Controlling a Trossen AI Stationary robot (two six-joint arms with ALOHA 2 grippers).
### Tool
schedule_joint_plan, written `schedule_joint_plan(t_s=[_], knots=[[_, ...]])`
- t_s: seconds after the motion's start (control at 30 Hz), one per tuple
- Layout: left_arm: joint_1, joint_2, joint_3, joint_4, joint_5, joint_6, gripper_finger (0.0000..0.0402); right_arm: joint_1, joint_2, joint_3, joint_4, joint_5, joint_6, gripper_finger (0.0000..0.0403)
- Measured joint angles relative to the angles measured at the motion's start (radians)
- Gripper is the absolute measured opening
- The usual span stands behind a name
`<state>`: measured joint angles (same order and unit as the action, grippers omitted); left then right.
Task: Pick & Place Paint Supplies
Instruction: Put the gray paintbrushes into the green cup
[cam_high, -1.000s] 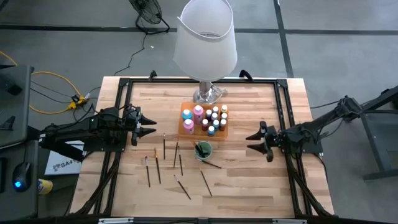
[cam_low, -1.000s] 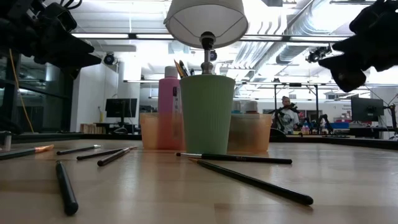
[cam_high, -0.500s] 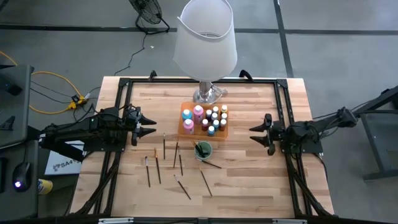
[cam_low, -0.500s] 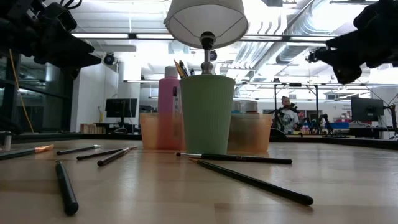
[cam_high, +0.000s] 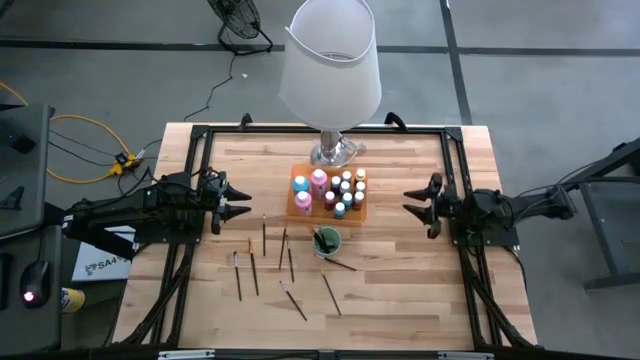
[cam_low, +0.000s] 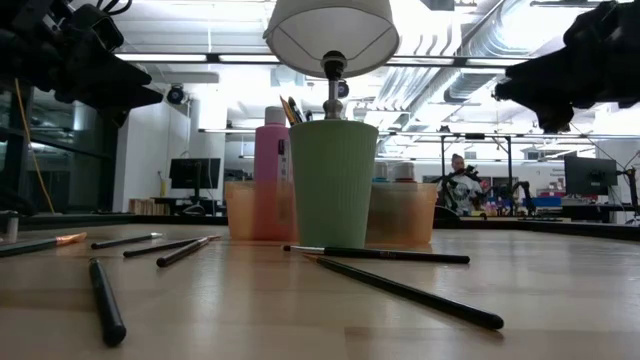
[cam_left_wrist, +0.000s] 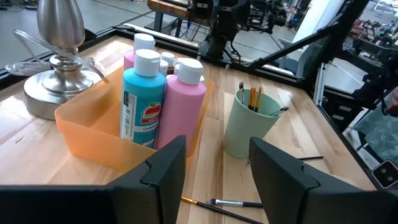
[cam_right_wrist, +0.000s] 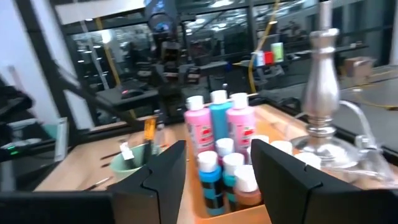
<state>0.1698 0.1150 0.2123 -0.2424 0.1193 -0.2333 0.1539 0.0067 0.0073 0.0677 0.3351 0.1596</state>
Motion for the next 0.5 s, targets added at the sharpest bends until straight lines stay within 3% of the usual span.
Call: schedule_joint_plan(t_s=[0.5], knots=[[0.000, 0.000, 0.000, 0.000, 0.000, 0.000, 0.0172, -0.039, 0.038, -0.001, -0.003, 0.001, 0.000, 0.0174]])
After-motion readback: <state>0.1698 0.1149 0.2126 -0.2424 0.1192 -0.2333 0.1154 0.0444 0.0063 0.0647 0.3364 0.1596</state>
